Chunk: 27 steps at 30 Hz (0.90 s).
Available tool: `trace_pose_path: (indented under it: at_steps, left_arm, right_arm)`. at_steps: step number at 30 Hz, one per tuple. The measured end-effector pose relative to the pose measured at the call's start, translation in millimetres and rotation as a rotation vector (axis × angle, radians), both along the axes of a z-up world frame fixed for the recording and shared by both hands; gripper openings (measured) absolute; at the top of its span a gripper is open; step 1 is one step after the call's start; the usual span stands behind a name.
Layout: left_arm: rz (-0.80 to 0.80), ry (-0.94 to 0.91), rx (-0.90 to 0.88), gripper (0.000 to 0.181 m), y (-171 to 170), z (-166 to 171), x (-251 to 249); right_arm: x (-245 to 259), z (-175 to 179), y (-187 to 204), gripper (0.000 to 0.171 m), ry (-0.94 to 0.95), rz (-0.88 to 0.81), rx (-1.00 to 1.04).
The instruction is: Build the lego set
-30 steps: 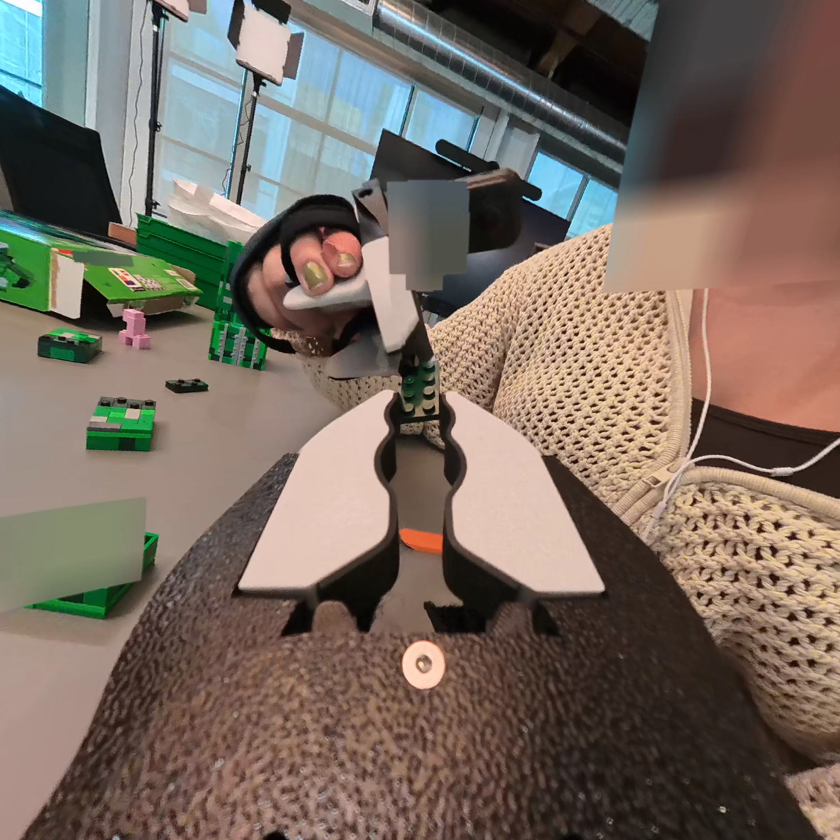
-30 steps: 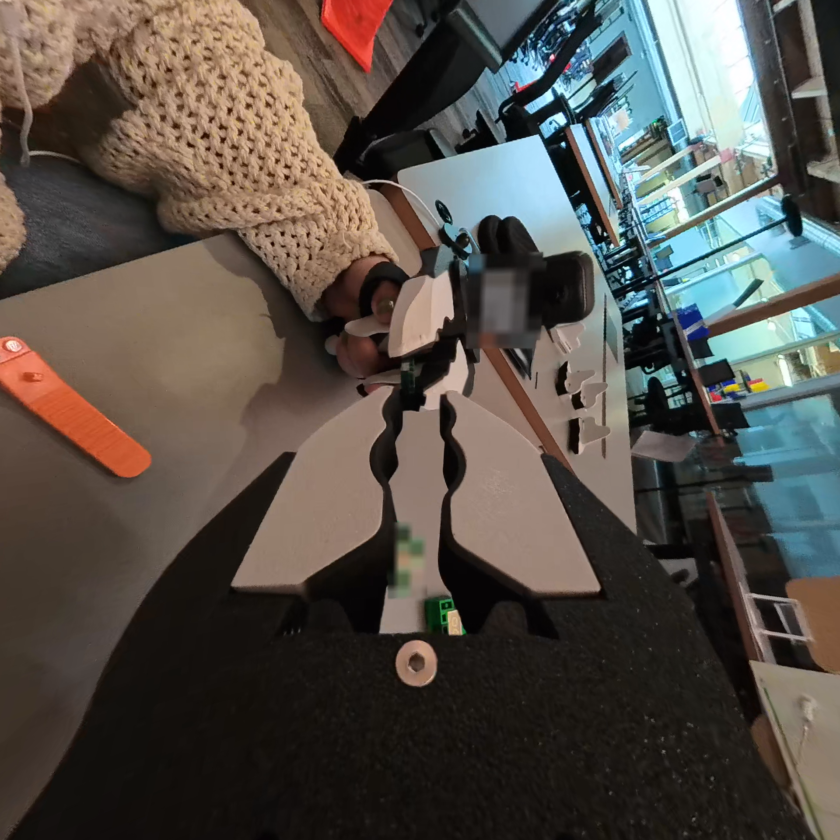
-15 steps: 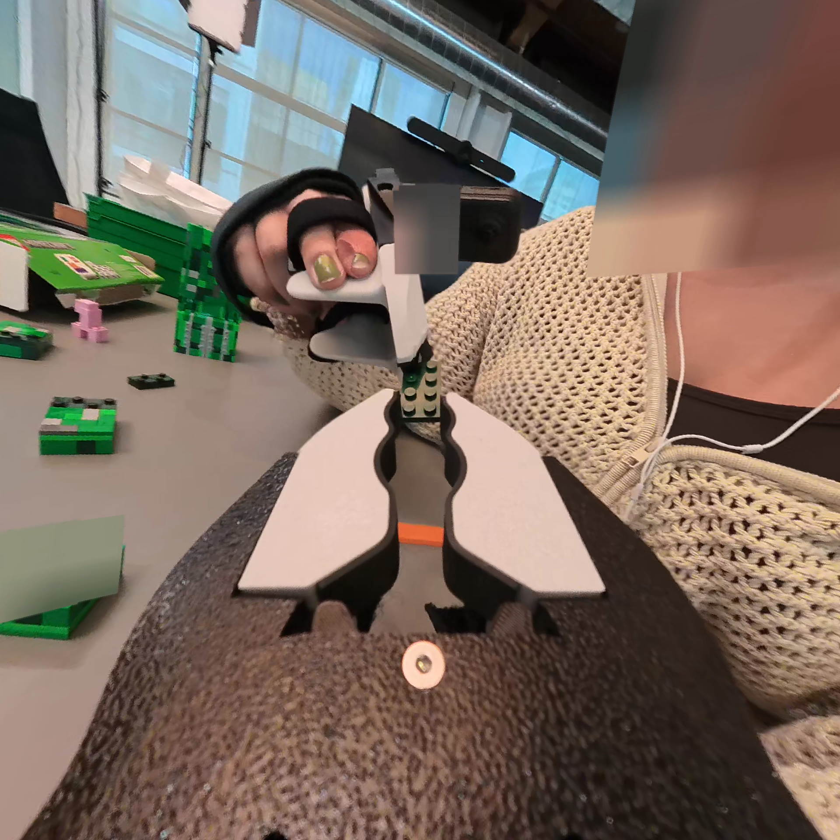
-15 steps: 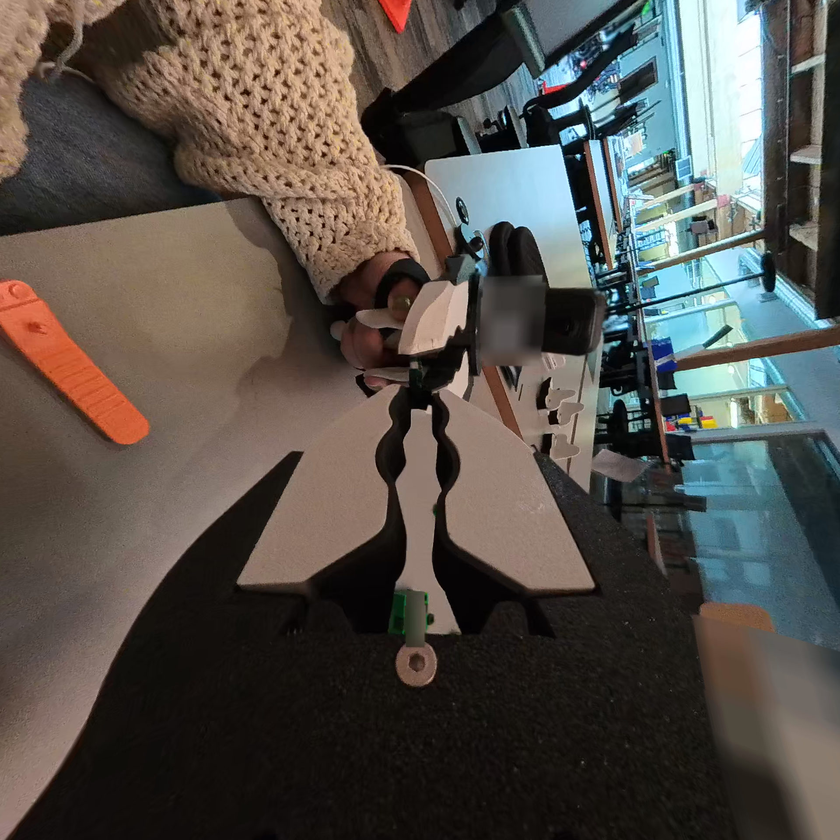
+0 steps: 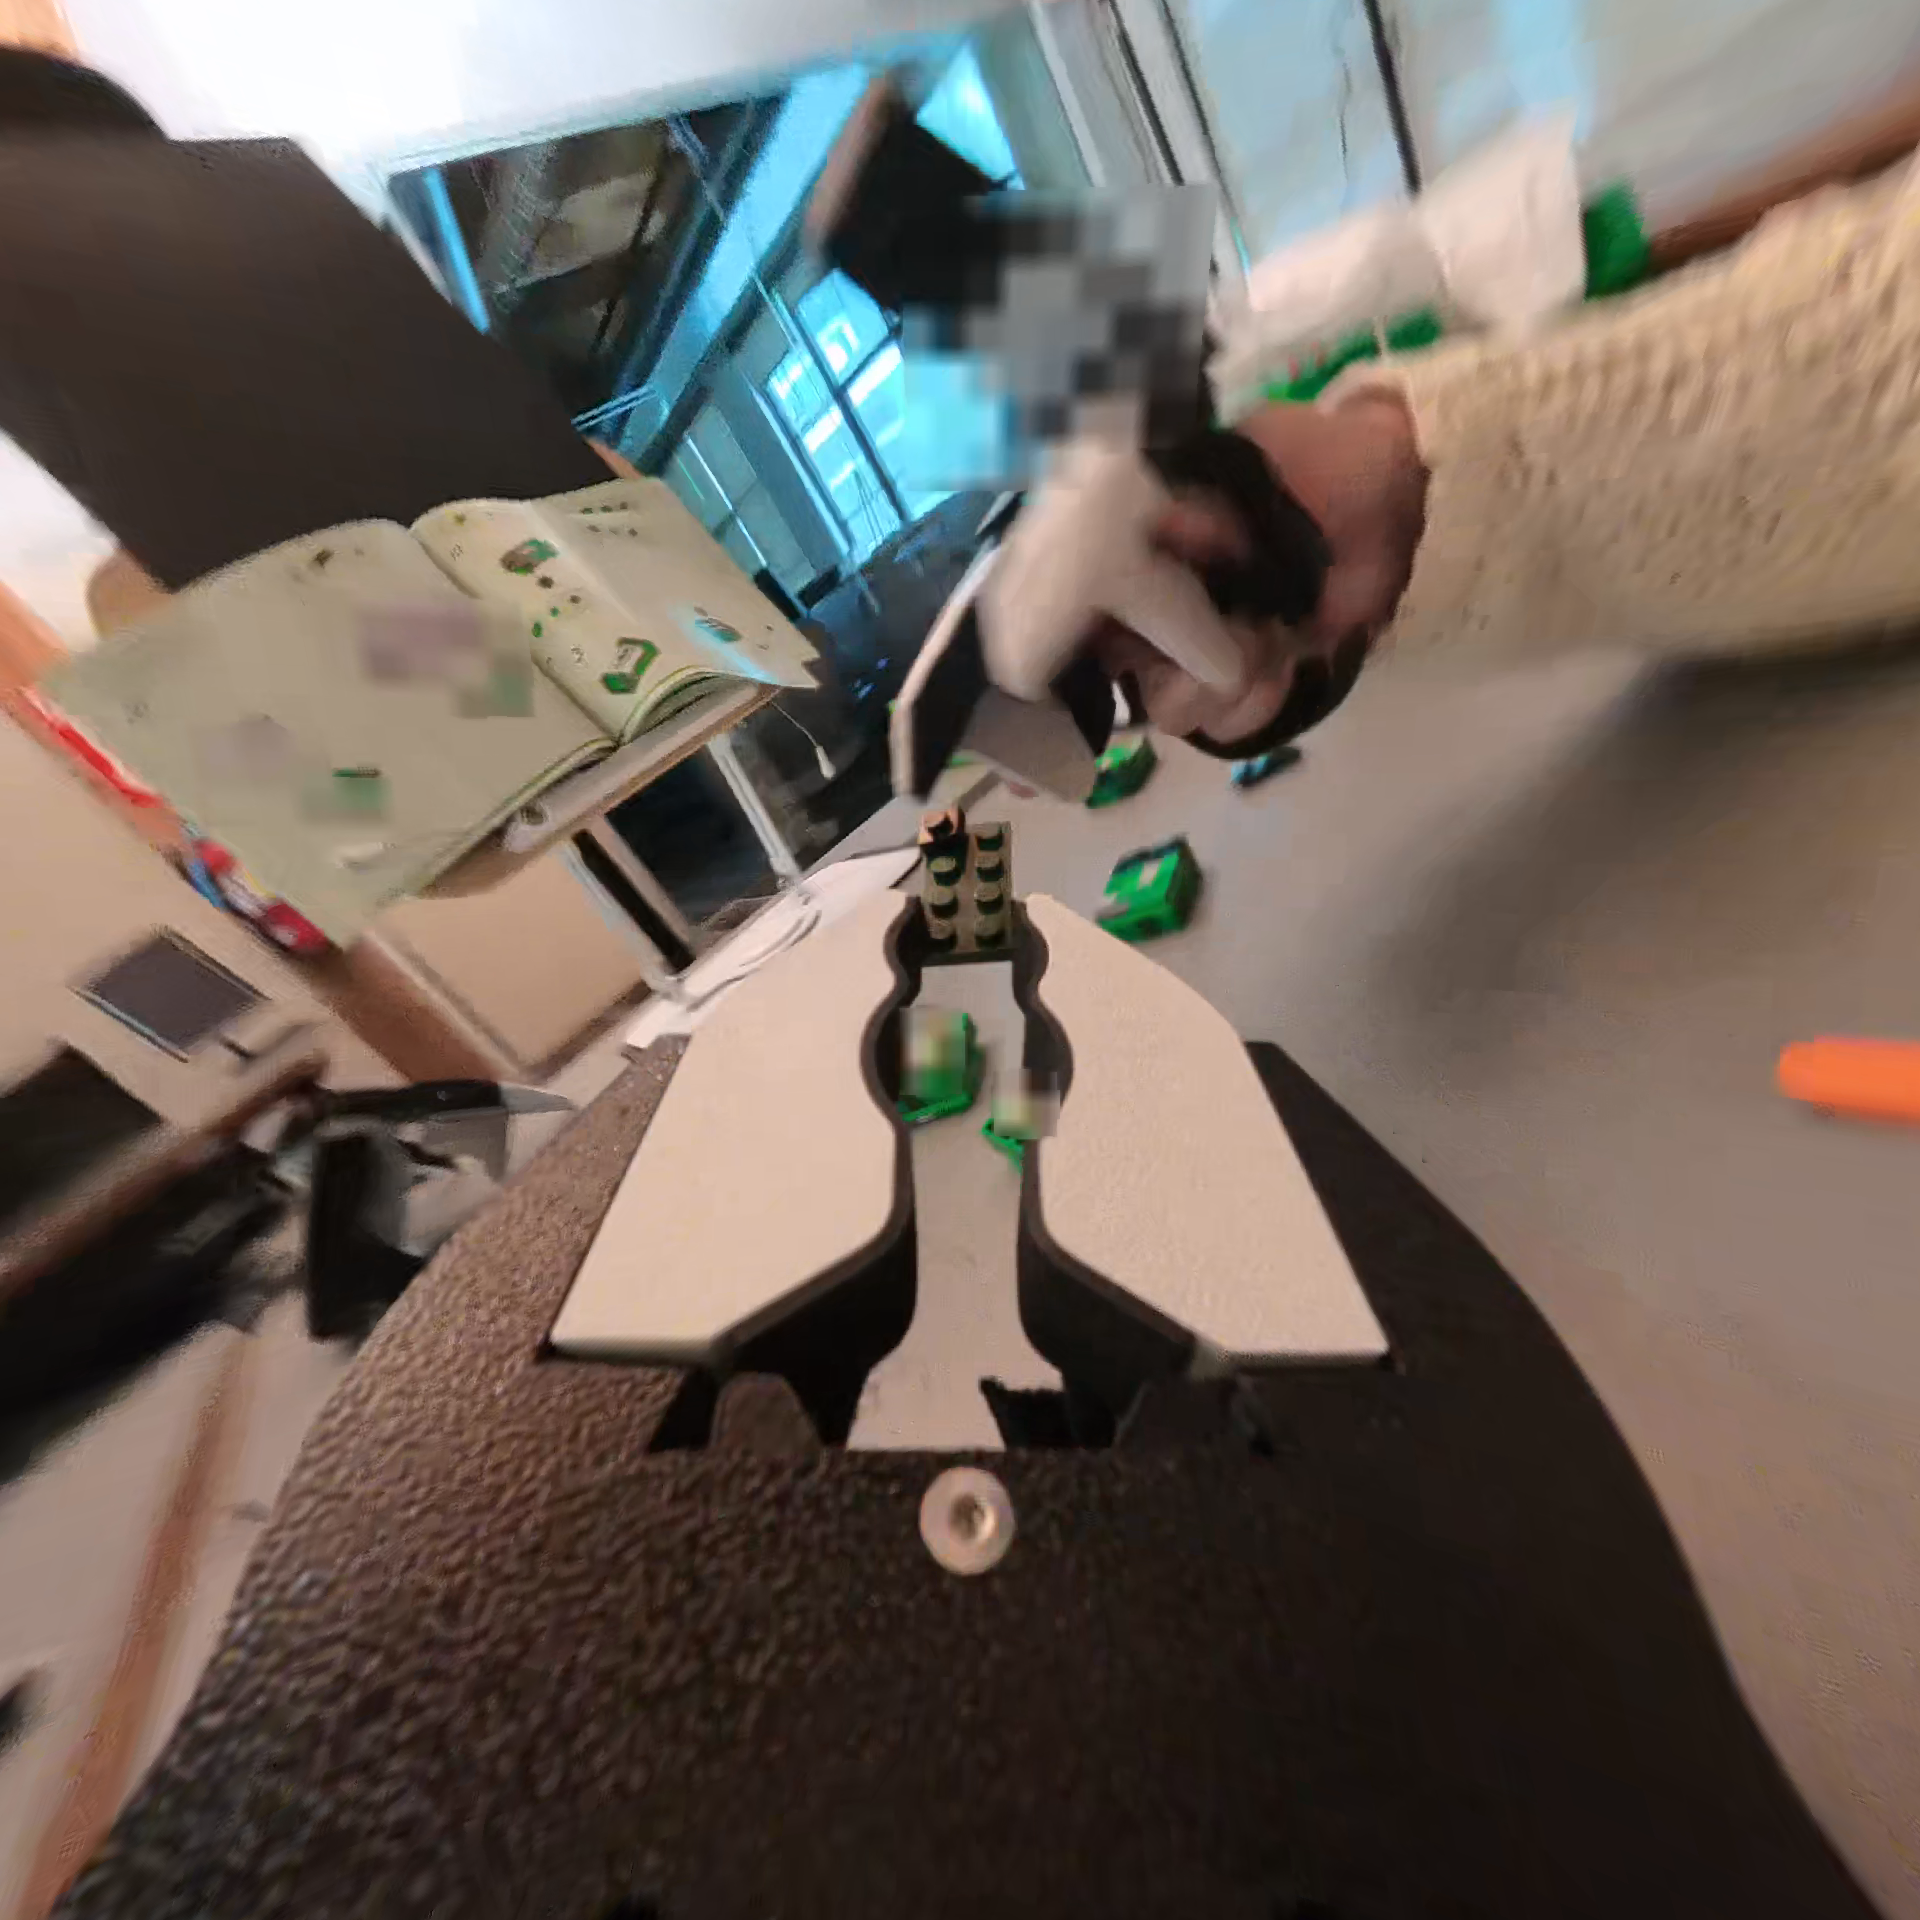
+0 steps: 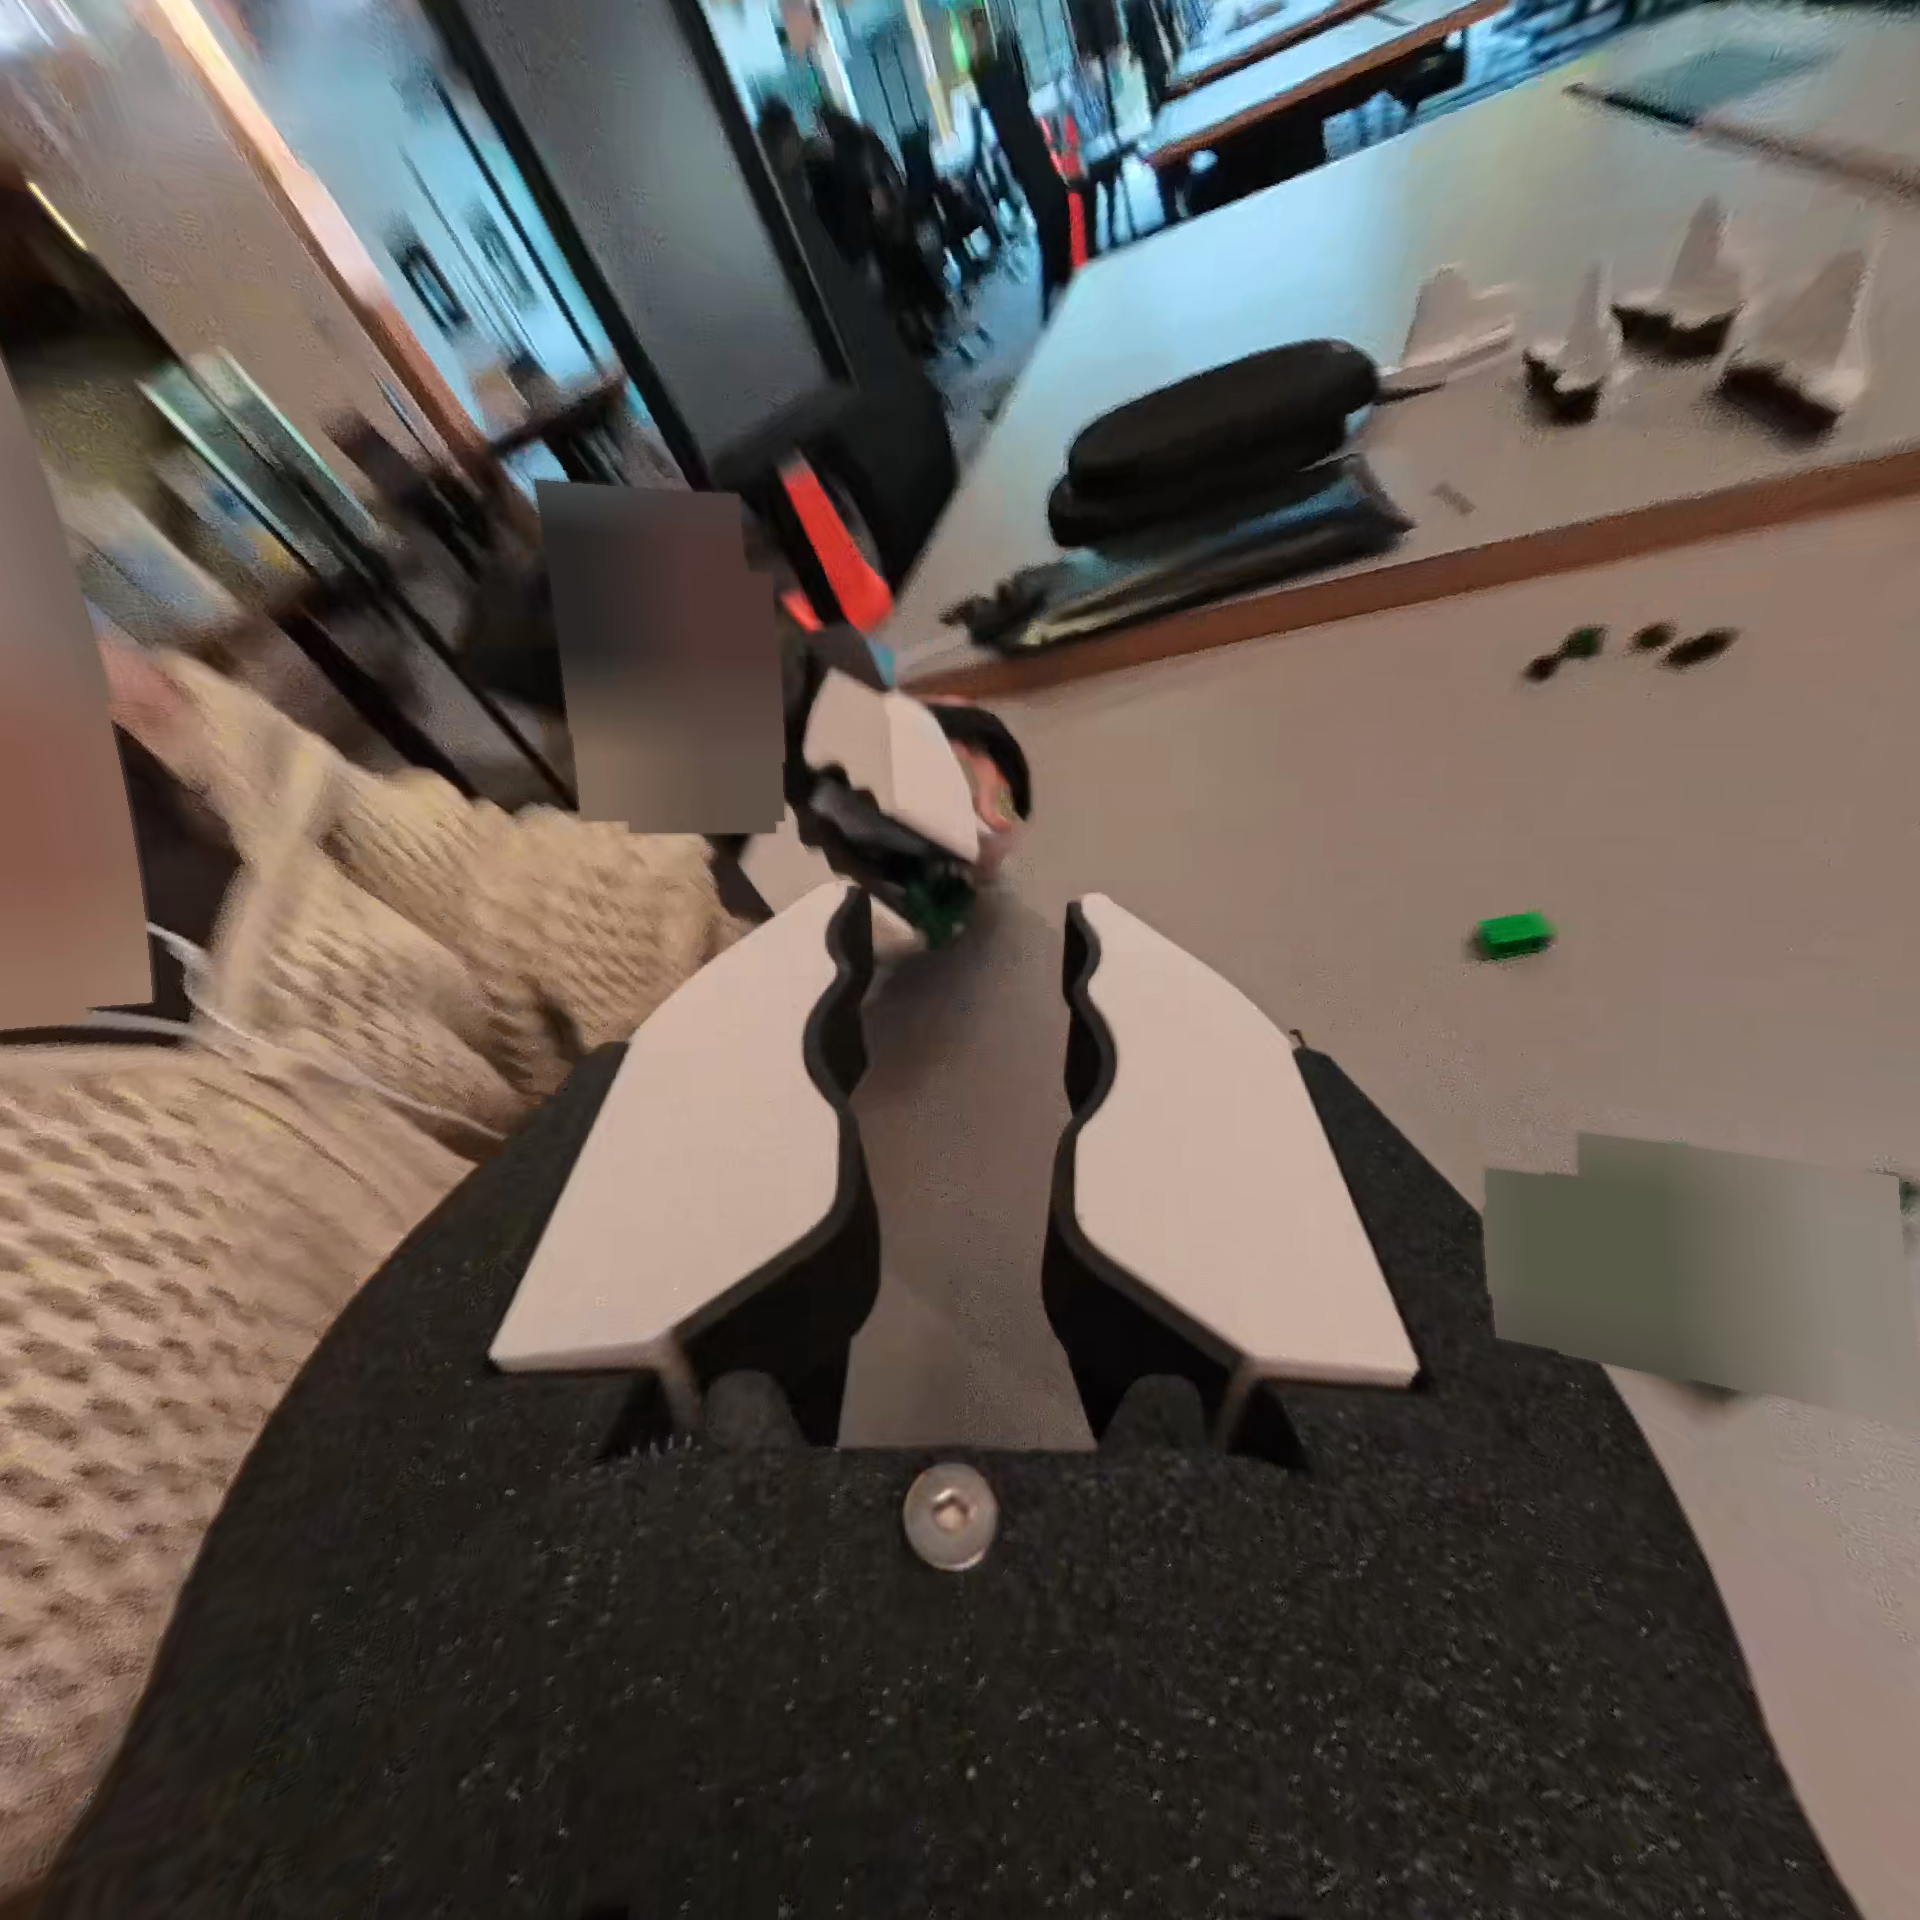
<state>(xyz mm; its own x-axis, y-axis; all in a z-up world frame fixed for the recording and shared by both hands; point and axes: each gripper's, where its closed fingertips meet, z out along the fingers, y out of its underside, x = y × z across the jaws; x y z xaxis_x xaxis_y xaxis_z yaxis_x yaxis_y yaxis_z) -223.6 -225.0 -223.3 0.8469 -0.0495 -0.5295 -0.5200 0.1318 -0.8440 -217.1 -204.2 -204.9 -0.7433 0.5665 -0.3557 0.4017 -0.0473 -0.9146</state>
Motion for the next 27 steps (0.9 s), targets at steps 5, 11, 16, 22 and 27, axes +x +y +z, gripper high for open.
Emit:
trace_pose_path:
  at_steps: [5,11,16,22,27]
  left_arm:
    - [0.028,0.107,-0.011,0.015,3.3,-4.6,6.4]
    - [0.032,0.165,-0.025,0.015,5.0,-8.3,10.4]
    - [0.046,0.217,-0.018,0.015,4.9,-8.5,13.3]
    - [0.042,0.271,-0.001,0.015,2.8,-7.0,20.0]
    - [-0.016,0.269,0.019,0.015,-0.1,-5.0,30.4]
  right_arm:
    - [6.4,-16.2,-9.4,0.029,-0.197,0.080,-0.165]
    - [10.4,-20.4,-18.5,0.020,-0.226,0.122,-0.194]
    - [10.3,-22.4,-19.8,0.009,-0.213,0.118,-0.180]
    - [19.4,-22.2,-22.3,0.008,-0.110,0.172,-0.057]
    - [32.0,-21.1,-26.4,0.007,0.075,0.250,0.138]
